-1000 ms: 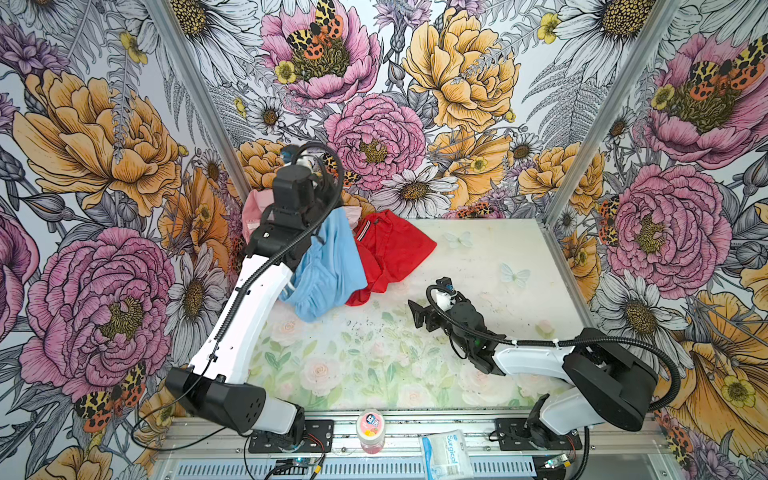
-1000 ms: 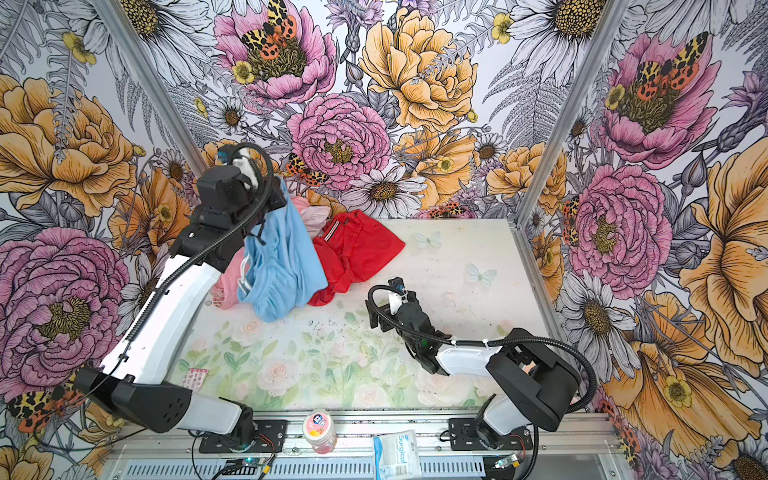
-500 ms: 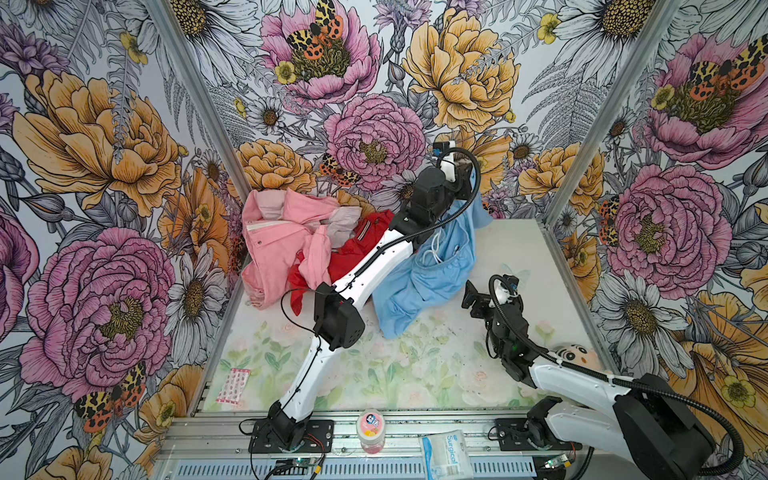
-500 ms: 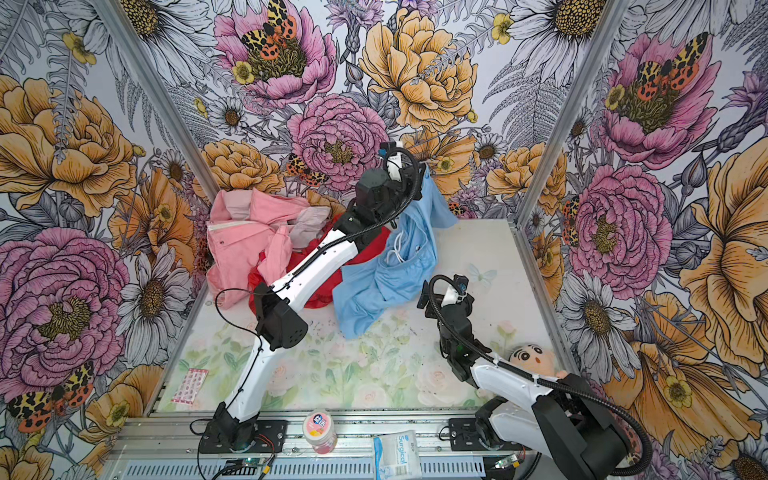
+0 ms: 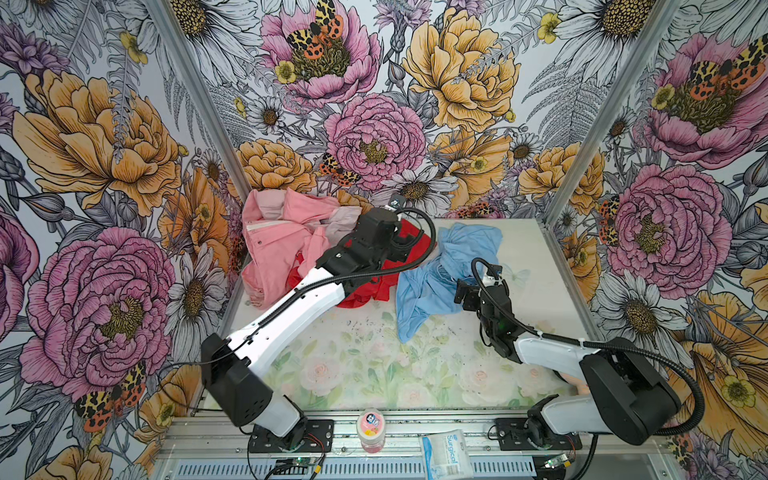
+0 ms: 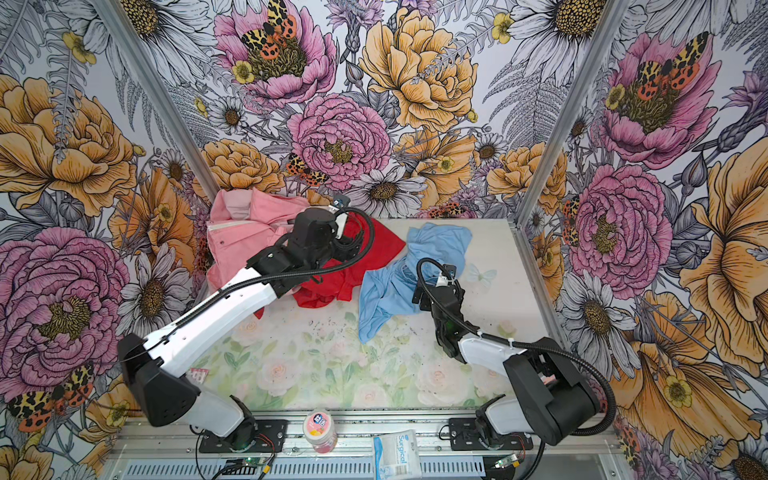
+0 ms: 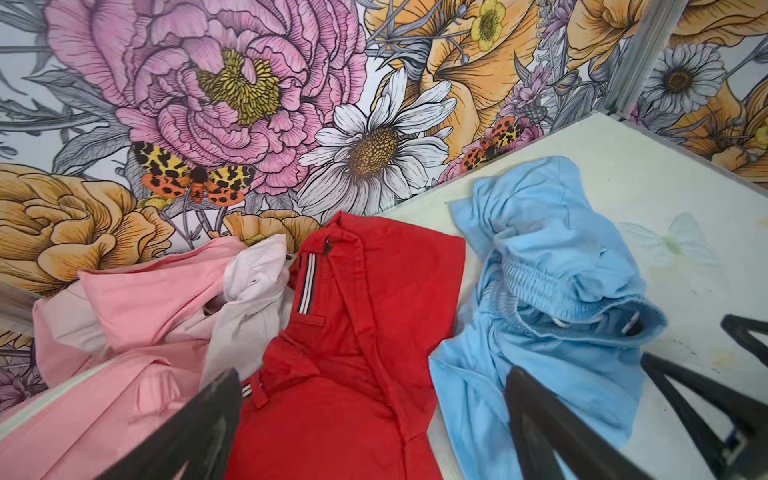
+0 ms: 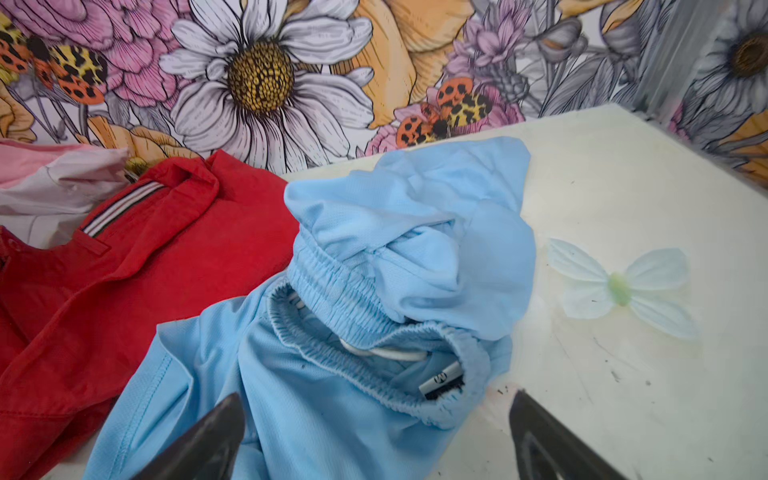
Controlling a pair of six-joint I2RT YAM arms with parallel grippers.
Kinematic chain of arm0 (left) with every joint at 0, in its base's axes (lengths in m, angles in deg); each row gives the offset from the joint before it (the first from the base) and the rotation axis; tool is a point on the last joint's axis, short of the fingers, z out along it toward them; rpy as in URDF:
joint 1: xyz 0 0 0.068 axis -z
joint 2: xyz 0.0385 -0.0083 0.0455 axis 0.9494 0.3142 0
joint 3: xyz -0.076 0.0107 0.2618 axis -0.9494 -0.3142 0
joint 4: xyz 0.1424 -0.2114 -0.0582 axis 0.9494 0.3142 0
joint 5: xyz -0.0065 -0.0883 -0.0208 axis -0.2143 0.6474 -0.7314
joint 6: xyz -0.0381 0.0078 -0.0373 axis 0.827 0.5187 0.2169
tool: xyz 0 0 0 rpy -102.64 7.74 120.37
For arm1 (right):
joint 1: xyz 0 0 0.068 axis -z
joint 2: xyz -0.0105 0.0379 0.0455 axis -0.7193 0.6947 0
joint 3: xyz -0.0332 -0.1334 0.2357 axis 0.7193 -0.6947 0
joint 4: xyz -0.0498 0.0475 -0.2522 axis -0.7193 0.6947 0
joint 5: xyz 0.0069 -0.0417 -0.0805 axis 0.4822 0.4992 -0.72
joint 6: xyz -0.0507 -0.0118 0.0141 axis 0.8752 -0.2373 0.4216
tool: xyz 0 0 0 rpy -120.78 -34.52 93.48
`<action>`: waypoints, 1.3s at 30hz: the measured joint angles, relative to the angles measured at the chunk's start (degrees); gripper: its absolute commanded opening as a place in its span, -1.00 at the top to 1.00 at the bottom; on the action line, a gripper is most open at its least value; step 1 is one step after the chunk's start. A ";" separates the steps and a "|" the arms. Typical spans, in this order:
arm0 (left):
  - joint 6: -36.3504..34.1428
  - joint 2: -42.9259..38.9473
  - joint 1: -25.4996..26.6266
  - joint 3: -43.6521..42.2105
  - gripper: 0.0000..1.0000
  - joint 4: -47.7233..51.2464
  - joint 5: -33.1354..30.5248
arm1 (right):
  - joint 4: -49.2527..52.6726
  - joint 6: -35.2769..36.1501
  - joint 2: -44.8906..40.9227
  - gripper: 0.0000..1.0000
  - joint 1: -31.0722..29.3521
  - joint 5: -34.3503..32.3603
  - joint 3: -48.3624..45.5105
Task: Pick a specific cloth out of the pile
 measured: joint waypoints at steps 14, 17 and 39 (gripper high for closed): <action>-1.92 -17.64 -20.57 -33.09 -0.97 -24.06 29.44 | 27.71 3.30 28.00 -0.72 -0.55 7.74 34.10; -0.96 -17.11 -21.24 -31.43 -0.97 -26.18 30.86 | 32.35 4.66 31.19 -0.15 -0.74 6.08 37.83; 1.44 -18.67 -24.41 -31.21 -0.97 -27.93 32.17 | 53.59 26.34 16.85 1.00 16.61 -11.32 93.85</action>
